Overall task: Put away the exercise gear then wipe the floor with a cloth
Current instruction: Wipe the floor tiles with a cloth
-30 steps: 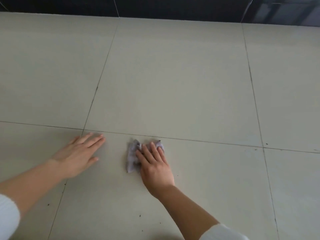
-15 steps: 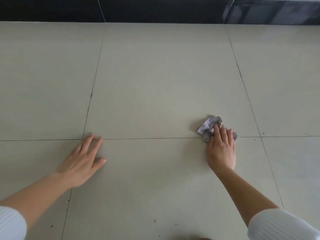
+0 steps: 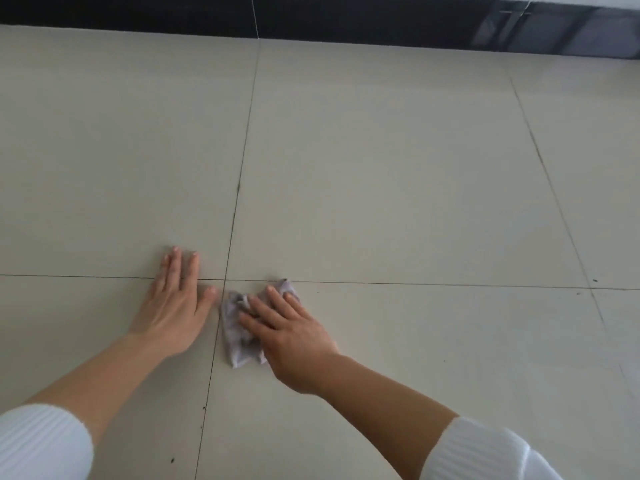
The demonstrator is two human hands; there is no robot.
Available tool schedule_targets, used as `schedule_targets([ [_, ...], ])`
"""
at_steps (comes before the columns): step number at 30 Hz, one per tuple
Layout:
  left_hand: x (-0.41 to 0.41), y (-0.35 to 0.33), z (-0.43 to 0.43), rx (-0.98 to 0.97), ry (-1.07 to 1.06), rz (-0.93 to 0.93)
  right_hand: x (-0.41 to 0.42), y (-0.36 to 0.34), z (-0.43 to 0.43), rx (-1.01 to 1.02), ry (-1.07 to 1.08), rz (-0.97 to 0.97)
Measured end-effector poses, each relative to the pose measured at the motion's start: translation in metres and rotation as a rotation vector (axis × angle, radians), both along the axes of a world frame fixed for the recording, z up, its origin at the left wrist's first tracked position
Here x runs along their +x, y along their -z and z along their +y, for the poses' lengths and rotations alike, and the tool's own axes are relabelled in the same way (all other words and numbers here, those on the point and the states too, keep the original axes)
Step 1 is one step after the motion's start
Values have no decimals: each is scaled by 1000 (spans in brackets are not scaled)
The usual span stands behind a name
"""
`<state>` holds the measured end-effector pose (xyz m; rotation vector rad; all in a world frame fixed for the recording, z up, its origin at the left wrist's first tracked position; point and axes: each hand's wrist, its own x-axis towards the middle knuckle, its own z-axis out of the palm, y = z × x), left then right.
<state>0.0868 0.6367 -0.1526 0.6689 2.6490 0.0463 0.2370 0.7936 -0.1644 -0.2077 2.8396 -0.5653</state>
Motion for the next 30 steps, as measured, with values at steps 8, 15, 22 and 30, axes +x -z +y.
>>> schedule_targets([
  [8, -26, 7, -37, -22, -232, -45, -13, 17, 70, 224, -48, 180],
  [15, -30, 10, -38, -12, -271, -133, -55, -4, 163, 197, 842, -134],
  [22, -33, 7, -38, -25, -273, -180, -124, -1, 85, 153, 698, -124],
  [30, -33, 8, -38, 6, -290, -155, -58, 11, -35, 140, -73, 64],
])
